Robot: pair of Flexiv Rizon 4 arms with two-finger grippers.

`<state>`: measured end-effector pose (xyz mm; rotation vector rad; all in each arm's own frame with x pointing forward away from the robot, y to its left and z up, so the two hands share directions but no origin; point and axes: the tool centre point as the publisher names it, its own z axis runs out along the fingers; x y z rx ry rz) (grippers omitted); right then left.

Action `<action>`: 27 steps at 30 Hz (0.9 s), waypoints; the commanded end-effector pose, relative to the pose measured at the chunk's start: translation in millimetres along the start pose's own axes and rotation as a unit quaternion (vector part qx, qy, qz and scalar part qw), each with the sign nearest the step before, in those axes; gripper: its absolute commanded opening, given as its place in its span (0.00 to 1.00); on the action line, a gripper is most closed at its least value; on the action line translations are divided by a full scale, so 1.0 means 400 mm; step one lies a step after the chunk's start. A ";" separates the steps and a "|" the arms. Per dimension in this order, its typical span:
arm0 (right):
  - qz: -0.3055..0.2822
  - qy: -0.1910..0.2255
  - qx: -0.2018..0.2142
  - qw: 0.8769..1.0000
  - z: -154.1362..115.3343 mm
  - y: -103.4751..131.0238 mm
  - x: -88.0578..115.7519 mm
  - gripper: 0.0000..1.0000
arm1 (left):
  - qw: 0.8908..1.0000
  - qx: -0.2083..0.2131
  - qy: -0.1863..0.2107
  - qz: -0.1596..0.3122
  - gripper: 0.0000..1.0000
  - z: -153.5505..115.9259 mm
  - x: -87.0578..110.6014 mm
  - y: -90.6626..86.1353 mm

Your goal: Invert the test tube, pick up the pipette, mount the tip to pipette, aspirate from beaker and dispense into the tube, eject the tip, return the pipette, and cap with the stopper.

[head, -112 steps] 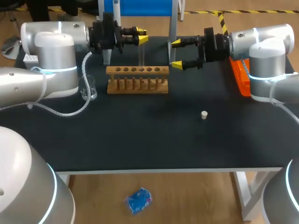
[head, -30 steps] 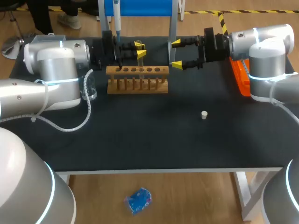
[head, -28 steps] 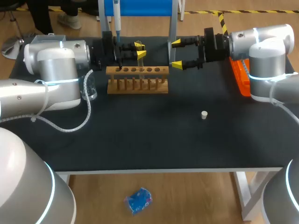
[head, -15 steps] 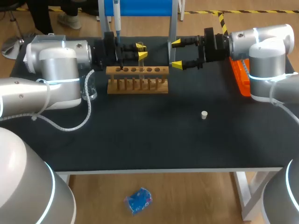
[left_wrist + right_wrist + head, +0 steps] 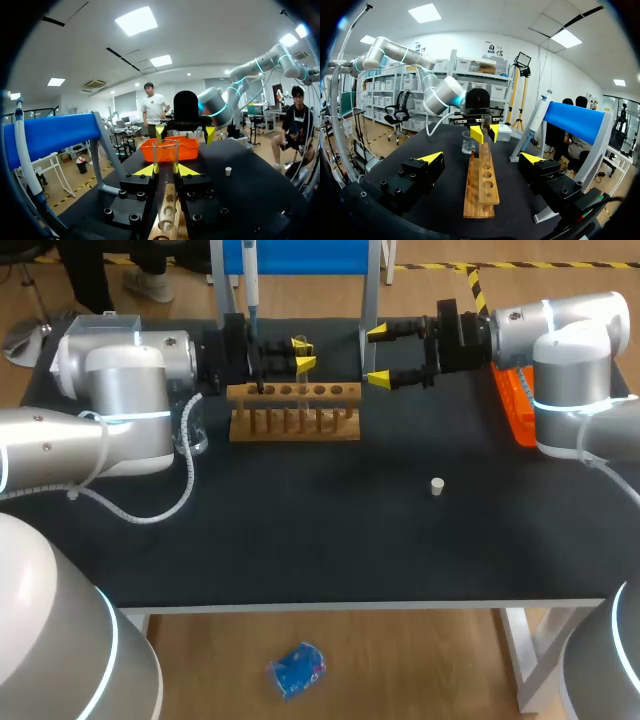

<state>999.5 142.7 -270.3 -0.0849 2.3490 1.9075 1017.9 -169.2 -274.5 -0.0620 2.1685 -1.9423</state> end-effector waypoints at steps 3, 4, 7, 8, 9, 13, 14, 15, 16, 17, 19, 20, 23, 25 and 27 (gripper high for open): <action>0.000 0.001 0.000 1.000 0.000 -0.002 -0.001 1.00 | 1.000 -0.002 0.004 -0.004 0.00 0.008 -0.003 0.016; 0.000 0.001 0.000 1.000 0.000 -0.002 -0.001 1.00 | 1.000 -0.002 0.004 -0.005 0.00 0.008 -0.003 0.017; 0.000 0.001 0.000 1.000 0.000 -0.002 -0.001 1.00 | 1.000 -0.003 0.002 -0.007 0.00 0.005 -0.005 0.019; 0.000 0.001 0.000 1.000 0.000 -0.002 -0.001 1.00 | 1.000 -0.004 0.000 -0.008 0.22 0.004 -0.006 0.020; 0.000 0.001 0.000 1.000 0.000 -0.002 -0.001 1.00 | 1.000 -0.004 -0.002 -0.009 1.00 0.002 -0.007 0.020; 0.000 0.001 0.000 1.000 0.000 -0.002 -0.001 1.00 | 1.000 -0.003 -0.006 -0.010 1.00 -0.006 -0.010 0.019; 0.000 0.001 0.000 1.000 0.000 -0.002 -0.001 1.00 | 1.000 -0.003 -0.007 -0.010 1.00 -0.007 -0.011 0.018; 0.000 0.001 0.000 1.000 0.000 -0.002 -0.001 1.00 | 1.000 -0.003 -0.008 -0.011 1.00 -0.009 -0.011 0.017; 0.000 0.001 0.000 1.000 0.000 -0.002 -0.001 1.00 | 1.000 -0.004 -0.008 -0.011 1.00 -0.010 -0.011 0.017; 0.000 0.001 0.000 1.000 0.000 -0.002 -0.001 1.00 | 1.000 -0.005 -0.008 -0.011 1.00 -0.012 -0.012 0.014; 0.000 0.001 0.000 1.000 0.000 -0.002 -0.001 1.00 | 1.000 -0.017 -0.006 -0.017 1.00 -0.016 -0.013 0.011; 0.000 0.001 0.000 1.000 0.000 -0.002 -0.001 1.00 | 1.000 -0.023 -0.006 -0.020 1.00 -0.018 -0.013 0.010; 0.000 0.001 0.000 1.000 0.000 -0.002 -0.001 1.00 | 0.999 -0.033 -0.004 -0.023 1.00 -0.025 -0.015 0.003; 0.000 0.001 0.000 1.000 0.000 -0.002 -0.001 1.00 | 0.999 -0.042 -0.001 -0.026 1.00 -0.032 -0.015 -0.007; 0.000 0.001 0.000 1.000 0.000 -0.002 -0.001 1.00 | 0.997 -0.060 0.005 -0.037 1.00 -0.041 -0.017 -0.021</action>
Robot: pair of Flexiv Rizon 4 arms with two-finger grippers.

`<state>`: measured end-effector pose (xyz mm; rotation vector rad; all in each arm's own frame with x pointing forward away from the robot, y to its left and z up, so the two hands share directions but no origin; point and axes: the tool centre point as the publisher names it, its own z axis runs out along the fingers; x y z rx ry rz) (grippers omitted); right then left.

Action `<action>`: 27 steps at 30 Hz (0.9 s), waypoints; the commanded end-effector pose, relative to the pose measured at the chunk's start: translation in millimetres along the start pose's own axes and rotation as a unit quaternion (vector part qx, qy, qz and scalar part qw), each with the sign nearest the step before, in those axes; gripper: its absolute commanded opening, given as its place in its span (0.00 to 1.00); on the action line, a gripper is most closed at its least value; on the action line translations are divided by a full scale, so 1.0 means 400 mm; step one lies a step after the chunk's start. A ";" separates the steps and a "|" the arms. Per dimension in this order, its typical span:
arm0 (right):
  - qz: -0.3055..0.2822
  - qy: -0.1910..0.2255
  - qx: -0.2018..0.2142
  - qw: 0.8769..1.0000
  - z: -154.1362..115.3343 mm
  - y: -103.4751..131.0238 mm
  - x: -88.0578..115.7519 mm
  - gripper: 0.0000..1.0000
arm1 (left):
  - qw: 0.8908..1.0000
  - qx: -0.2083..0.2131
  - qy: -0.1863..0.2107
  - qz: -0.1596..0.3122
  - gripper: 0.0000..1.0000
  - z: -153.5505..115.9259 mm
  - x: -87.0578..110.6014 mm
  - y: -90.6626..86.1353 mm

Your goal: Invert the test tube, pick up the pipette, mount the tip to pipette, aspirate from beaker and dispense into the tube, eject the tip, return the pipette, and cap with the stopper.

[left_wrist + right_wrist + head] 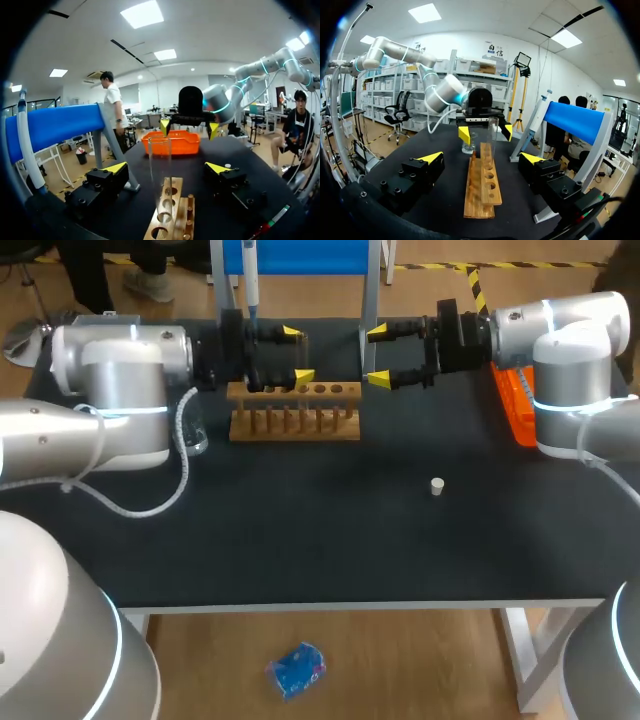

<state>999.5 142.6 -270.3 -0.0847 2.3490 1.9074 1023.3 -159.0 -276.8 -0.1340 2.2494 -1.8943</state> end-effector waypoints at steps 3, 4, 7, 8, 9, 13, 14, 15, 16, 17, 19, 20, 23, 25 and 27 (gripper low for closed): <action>0.000 0.001 0.000 1.000 0.000 -0.002 -0.001 1.00 | 0.998 -0.057 0.013 -0.019 1.00 -0.039 0.001 -0.058; 0.000 0.001 0.000 1.000 0.000 -0.002 -0.001 1.00 | 0.998 -0.067 0.012 -0.013 1.00 -0.045 0.001 -0.065; 0.000 0.001 0.000 1.000 0.000 -0.002 -0.001 1.00 | 0.994 -0.108 0.010 -0.014 1.00 -0.071 0.004 -0.098; 0.000 0.001 0.000 1.000 0.000 -0.002 -0.001 1.00 | 0.994 -0.111 0.010 -0.015 1.00 -0.077 0.006 -0.108; 0.000 0.001 0.000 1.000 0.000 -0.002 -0.001 1.00 | 0.990 -0.136 0.006 -0.027 1.00 -0.086 0.008 -0.116; 0.000 0.001 0.000 1.000 0.000 -0.002 -0.001 1.00 | 0.987 -0.158 0.004 -0.028 1.00 -0.106 0.023 -0.141; 0.000 0.001 0.000 1.000 0.000 -0.002 -0.001 1.00 | 0.987 -0.160 0.003 -0.026 1.00 -0.114 0.029 -0.148; 0.000 0.001 0.000 1.000 0.000 -0.002 -0.001 1.00 | 0.986 -0.166 0.004 -0.029 1.00 -0.118 0.033 -0.150; 0.000 0.001 0.000 1.000 0.000 -0.002 -0.001 1.00 | 0.985 -0.170 0.003 -0.032 1.00 -0.124 0.038 -0.152; 0.000 0.001 0.000 1.000 0.000 -0.002 -0.001 1.00 | 0.985 -0.169 0.001 -0.032 1.00 -0.135 0.046 -0.157; 0.000 0.001 0.000 1.000 0.000 -0.002 -0.001 1.00 | 0.983 -0.179 -0.007 -0.041 1.00 -0.159 0.060 -0.163; 0.000 0.001 0.000 1.000 0.000 -0.002 -0.001 1.00 | 0.982 -0.181 -0.009 -0.041 1.00 -0.170 0.066 -0.165; 0.000 0.001 0.000 1.000 0.000 -0.002 -0.001 1.00 | 0.979 -0.195 -0.013 -0.049 1.00 -0.207 0.093 -0.175; 0.000 0.001 0.000 1.000 0.000 -0.002 -0.001 1.00 | 0.978 -0.200 -0.020 -0.050 1.00 -0.235 0.113 -0.185; 0.000 0.001 0.000 1.000 0.000 -0.002 -0.001 1.00 | 0.978 -0.202 -0.027 -0.052 1.00 -0.245 0.122 -0.192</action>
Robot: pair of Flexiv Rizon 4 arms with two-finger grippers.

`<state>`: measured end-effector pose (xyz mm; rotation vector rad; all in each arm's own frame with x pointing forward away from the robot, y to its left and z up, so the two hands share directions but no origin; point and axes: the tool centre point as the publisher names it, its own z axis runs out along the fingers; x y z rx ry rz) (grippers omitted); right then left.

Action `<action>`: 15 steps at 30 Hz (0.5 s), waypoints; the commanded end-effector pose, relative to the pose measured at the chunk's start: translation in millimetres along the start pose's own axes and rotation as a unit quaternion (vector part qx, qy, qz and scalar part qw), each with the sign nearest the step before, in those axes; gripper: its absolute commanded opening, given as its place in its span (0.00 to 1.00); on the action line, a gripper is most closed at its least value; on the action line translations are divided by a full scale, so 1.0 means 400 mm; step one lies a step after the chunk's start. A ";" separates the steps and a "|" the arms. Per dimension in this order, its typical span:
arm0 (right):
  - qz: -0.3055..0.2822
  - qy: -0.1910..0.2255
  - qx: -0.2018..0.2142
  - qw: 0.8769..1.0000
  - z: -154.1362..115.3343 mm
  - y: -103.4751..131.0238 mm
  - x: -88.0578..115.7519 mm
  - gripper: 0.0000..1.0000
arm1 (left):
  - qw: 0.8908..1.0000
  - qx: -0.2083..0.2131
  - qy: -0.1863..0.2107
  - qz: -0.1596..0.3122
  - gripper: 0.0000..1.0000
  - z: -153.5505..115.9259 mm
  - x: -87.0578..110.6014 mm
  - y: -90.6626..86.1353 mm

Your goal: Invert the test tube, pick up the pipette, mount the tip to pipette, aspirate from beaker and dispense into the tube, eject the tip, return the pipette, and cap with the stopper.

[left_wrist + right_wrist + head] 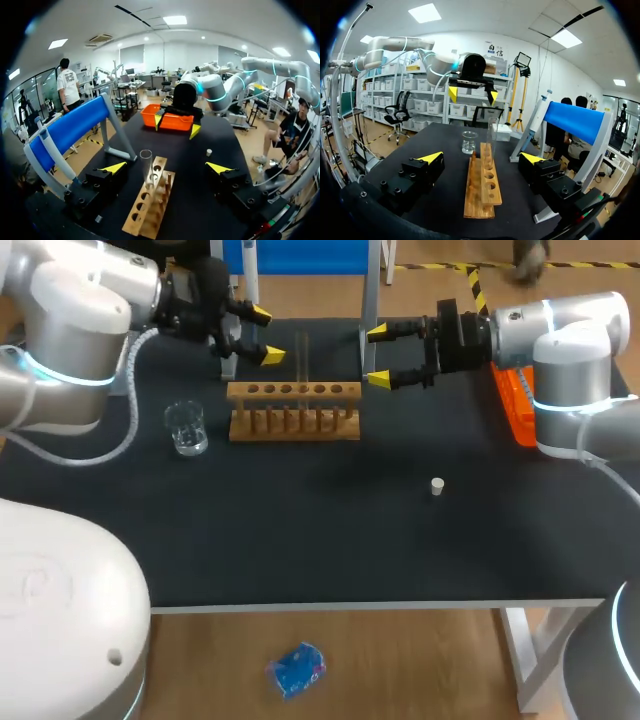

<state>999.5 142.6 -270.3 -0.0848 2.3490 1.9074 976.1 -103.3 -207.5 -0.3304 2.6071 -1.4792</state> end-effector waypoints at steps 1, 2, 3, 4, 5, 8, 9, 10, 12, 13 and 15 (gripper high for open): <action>0.000 0.001 0.000 1.000 0.000 -0.002 -0.001 1.00 | 1.000 -0.013 -0.017 -0.003 1.00 -0.069 0.051 -0.009; 0.000 0.001 0.000 1.000 0.000 -0.002 -0.001 1.00 | 1.000 -0.013 -0.017 -0.003 1.00 -0.069 0.051 -0.009; 0.000 0.001 0.000 1.000 0.000 -0.002 -0.001 1.00 | 1.000 -0.013 -0.017 -0.003 1.00 -0.069 0.051 -0.009; 0.000 0.001 0.000 1.000 0.000 -0.002 -0.001 1.00 | 1.000 -0.013 -0.017 -0.003 1.00 -0.069 0.051 -0.009; 0.000 0.001 0.000 1.000 0.000 -0.002 -0.001 1.00 | 1.000 -0.013 -0.017 -0.003 1.00 -0.069 0.051 -0.009; 0.000 0.001 0.000 1.000 0.000 -0.002 -0.001 1.00 | 1.000 -0.013 -0.017 -0.003 1.00 -0.069 0.051 -0.009; 0.000 0.001 0.000 1.000 0.000 -0.002 -0.001 1.00 | 1.000 -0.013 -0.017 -0.003 1.00 -0.069 0.051 -0.009; 0.000 0.001 0.000 1.000 0.000 -0.002 -0.001 1.00 | 1.000 -0.013 -0.017 -0.003 1.00 -0.069 0.051 -0.009; 0.000 0.001 0.000 1.000 0.000 -0.002 -0.001 1.00 | 1.000 -0.013 -0.017 -0.003 1.00 -0.069 0.051 -0.009; 0.000 0.001 0.000 1.000 0.000 -0.002 -0.001 1.00 | 1.000 -0.013 -0.017 -0.003 1.00 -0.069 0.051 -0.009; 0.000 0.001 0.000 1.000 0.000 -0.002 -0.001 1.00 | 1.000 -0.010 0.002 0.016 1.00 -0.044 0.071 -0.022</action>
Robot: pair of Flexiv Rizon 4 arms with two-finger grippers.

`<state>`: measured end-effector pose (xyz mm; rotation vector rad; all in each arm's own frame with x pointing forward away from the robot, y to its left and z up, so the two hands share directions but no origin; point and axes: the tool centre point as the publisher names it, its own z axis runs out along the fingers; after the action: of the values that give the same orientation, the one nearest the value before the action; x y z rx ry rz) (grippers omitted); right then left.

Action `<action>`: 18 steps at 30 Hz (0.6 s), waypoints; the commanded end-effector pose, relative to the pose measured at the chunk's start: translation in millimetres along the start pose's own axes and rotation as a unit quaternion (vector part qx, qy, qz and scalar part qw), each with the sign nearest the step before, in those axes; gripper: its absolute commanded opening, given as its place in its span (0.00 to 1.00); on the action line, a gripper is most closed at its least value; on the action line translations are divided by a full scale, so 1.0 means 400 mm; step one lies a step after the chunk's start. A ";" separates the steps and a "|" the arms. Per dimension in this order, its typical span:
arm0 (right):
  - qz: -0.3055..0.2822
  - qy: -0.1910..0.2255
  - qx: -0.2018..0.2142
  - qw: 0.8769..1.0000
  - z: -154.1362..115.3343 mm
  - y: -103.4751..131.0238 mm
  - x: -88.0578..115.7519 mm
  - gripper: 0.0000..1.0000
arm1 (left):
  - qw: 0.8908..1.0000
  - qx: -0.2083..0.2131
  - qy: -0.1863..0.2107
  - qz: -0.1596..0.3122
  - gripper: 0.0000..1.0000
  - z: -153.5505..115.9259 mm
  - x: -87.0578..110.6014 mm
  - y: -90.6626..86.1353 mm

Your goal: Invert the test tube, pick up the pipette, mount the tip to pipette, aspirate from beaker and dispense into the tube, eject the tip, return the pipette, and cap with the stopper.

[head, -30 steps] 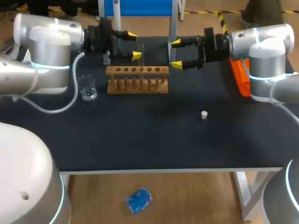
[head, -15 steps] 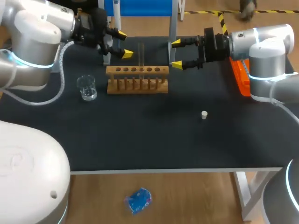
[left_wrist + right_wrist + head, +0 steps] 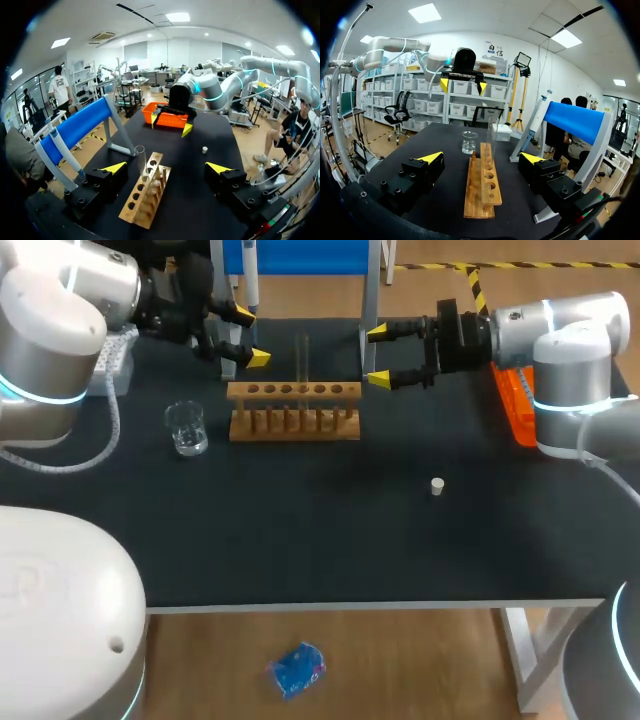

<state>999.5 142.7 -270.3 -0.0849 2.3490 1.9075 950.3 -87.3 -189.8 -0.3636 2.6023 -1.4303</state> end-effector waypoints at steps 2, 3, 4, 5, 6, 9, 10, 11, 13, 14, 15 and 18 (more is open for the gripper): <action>0.000 0.001 0.000 1.000 0.000 -0.002 -0.001 1.00 | 0.999 -0.003 0.027 0.029 1.00 0.036 0.028 -0.009; 0.000 0.001 0.000 1.000 0.000 -0.002 -0.001 1.00 | 1.000 -0.004 0.021 0.020 1.00 0.028 0.023 0.000; 0.000 0.001 0.000 1.000 0.000 -0.002 -0.001 1.00 | 1.000 -0.008 0.007 0.005 1.00 0.006 0.008 0.020; 0.000 0.001 0.000 1.000 0.000 -0.002 -0.001 1.00 | 1.000 -0.009 -0.004 -0.005 1.00 -0.012 -0.002 0.033; 0.000 0.001 0.000 1.000 0.000 -0.002 -0.001 1.00 | 1.000 -0.007 -0.013 -0.016 1.00 -0.034 -0.011 0.048; 0.000 0.001 0.000 1.000 0.000 -0.002 -0.001 1.00 | 0.996 -0.026 -0.061 -0.051 1.00 -0.127 -0.045 0.109; 0.000 0.001 0.000 1.000 0.000 -0.002 -0.001 1.00 | 0.995 -0.028 -0.072 -0.060 1.00 -0.149 -0.051 0.122; 0.000 0.001 0.000 1.000 0.000 -0.002 -0.001 1.00 | 0.993 -0.030 -0.086 -0.070 1.00 -0.173 -0.054 0.133; 0.000 0.001 0.000 1.000 0.000 -0.002 -0.001 1.00 | 0.990 -0.036 -0.109 -0.083 1.00 -0.227 -0.053 0.156; 0.000 0.001 0.000 1.000 0.000 -0.002 -0.001 1.00 | 0.987 -0.040 -0.122 -0.092 1.00 -0.258 -0.047 0.168; 0.000 0.001 0.000 1.000 0.000 -0.002 -0.001 1.00 | 0.986 -0.046 -0.130 -0.096 1.00 -0.276 -0.040 0.175; 0.000 0.001 0.000 1.000 0.000 -0.002 -0.001 1.00 | 0.980 -0.056 -0.153 -0.116 1.00 -0.333 -0.009 0.198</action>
<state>999.4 142.9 -270.3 -0.0849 2.3489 1.9075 953.2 32.1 -212.4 -0.8088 2.5032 -1.2288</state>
